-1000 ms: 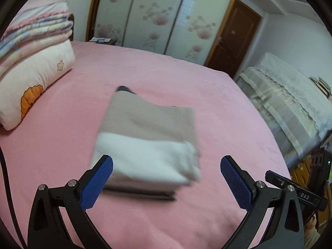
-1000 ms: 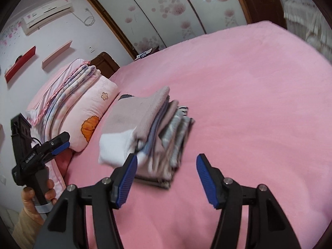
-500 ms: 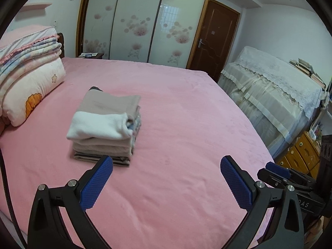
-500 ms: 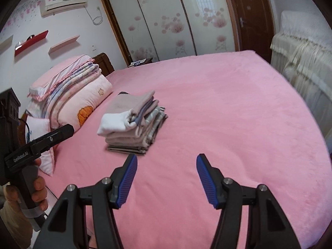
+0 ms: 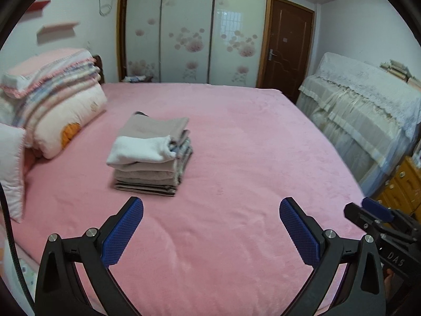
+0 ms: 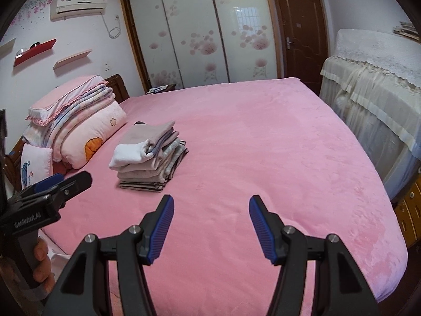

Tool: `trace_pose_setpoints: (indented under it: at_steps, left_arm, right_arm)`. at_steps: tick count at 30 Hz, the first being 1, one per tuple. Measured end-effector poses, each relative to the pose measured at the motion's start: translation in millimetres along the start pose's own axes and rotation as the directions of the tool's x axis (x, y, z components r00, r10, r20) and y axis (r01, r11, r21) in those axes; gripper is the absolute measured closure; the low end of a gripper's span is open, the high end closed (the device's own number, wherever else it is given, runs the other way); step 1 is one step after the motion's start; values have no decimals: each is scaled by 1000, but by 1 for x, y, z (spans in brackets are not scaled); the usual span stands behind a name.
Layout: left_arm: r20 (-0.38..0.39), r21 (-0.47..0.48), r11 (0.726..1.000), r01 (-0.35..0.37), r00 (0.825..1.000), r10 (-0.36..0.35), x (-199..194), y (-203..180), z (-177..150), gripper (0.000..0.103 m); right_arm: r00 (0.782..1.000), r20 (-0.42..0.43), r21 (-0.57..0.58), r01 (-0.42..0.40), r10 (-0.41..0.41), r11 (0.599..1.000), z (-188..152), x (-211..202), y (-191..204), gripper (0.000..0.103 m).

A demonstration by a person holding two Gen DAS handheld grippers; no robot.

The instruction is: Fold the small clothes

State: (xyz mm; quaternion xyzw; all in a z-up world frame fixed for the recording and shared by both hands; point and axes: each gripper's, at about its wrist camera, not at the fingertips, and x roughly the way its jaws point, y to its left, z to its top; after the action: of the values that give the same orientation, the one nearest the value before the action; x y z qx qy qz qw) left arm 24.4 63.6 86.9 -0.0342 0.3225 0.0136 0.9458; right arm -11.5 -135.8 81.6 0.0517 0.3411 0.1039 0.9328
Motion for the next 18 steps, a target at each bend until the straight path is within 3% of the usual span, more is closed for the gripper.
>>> trace_pose_setpoints:
  at_steps: [5, 12, 18]
  left_arm:
    - [-6, 55, 994, -96, 995, 96, -13, -15, -16, 0]
    - [-47, 62, 996, -67, 996, 70, -23, -26, -40, 0]
    - [-72, 59, 996, -69, 995, 73, -30, -30, -59, 0]
  right_arm:
    - [1000, 7, 24, 15, -15, 1000, -12, -7, -2, 43]
    - [999, 8, 62, 35, -36, 997, -31, -22, -8, 43]
    - [997, 17, 22, 71, -71, 997, -47, -35, 1, 40]
